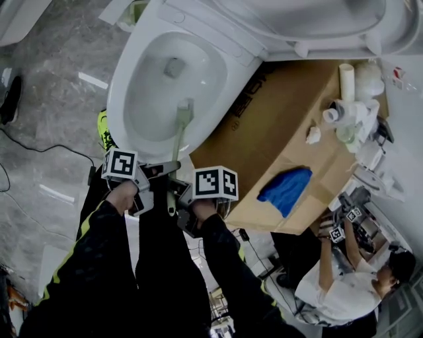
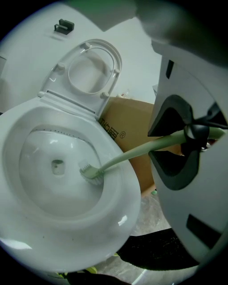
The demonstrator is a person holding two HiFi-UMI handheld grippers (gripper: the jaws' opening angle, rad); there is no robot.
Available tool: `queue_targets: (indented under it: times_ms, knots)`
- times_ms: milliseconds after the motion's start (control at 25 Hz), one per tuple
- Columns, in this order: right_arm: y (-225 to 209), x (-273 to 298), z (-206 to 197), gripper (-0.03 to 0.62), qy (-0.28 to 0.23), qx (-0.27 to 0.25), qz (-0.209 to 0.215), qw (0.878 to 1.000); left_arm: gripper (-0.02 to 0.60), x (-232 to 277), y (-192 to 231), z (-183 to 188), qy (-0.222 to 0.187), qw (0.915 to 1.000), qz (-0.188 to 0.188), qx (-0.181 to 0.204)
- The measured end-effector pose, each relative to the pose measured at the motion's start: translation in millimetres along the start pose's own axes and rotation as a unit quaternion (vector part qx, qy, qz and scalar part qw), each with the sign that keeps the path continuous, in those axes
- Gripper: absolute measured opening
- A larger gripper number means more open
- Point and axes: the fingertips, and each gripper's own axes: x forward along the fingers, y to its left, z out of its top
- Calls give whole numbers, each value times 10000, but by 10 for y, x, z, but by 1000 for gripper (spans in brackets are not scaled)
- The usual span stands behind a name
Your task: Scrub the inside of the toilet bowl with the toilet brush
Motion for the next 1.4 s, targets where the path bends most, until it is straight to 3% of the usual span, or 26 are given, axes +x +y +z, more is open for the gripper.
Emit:
queue_targets:
  times_ms: [560, 1040, 1400]
  knots:
    - [154, 329, -420, 55, 166, 447, 529, 9975, 95, -496, 188, -208, 198, 9965, 813, 12]
    - [448, 666, -499, 55, 350, 649, 1112, 9911, 95, -930, 212, -69, 254, 9875, 1522, 317]
    - [582, 842, -480, 54, 493, 557, 1317, 9885, 97, -1113, 210, 74, 115, 9836, 1709, 560]
